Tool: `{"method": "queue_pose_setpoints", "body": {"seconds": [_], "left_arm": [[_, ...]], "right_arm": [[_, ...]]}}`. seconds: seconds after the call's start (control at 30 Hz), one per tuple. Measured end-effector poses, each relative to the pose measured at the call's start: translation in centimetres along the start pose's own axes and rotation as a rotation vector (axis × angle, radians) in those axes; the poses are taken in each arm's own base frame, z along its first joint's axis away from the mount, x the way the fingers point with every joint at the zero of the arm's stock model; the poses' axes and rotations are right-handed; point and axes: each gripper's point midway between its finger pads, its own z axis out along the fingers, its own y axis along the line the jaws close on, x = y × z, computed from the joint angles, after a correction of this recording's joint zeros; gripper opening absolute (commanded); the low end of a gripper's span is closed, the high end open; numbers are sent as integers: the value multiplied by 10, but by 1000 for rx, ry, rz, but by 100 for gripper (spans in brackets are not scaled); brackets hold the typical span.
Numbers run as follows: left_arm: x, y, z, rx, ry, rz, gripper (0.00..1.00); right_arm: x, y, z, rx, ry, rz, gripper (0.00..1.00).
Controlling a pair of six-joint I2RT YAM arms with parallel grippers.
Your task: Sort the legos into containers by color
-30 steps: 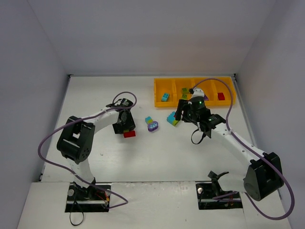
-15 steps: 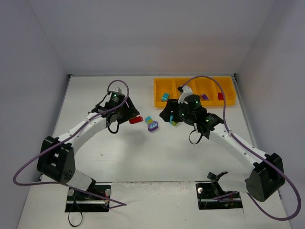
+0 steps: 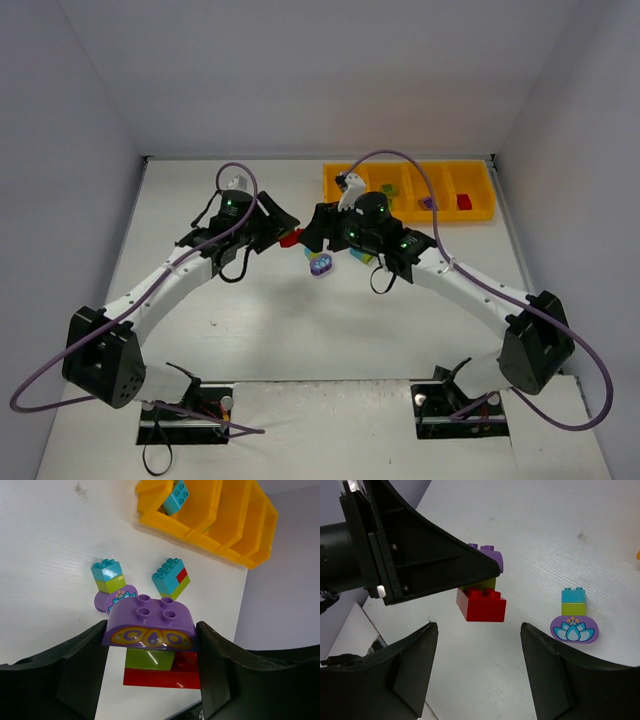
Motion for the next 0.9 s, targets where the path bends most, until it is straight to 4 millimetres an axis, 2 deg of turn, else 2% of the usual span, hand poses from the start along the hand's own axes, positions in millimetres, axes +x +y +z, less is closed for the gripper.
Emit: {"method": "queue_pose_setpoints", "body": {"seconds": [0.23,0.43,0.5,0.53,0.6,0.63,0.73,0.9], "left_arm": [[-2,-16,-9,56,-12,-28,14],[-2,-23,-14,89,-22,-48,14],[0,-21,-13,89,-18,-55,14],[1,-19,-13,87,-14,-61,14],[4,-17,-12,81,-9,-68,13],[4,-16,-12,80,-8,-70,14],[2,-18,-12,88,-14,-73,14],[2,-18,-11,88,-18,-75,13]], "right_arm": [[2,4,16,-14,7,-7,64],[1,5,21,-18,-4,-12,60],[-1,6,22,-22,-12,-15,53],[-1,7,23,-24,-16,-16,42],[-1,7,25,-25,-18,-17,32],[0,7,26,-25,-17,-11,19],[-2,7,27,-27,-22,7,0],[-2,8,27,-29,-23,6,0]]}}
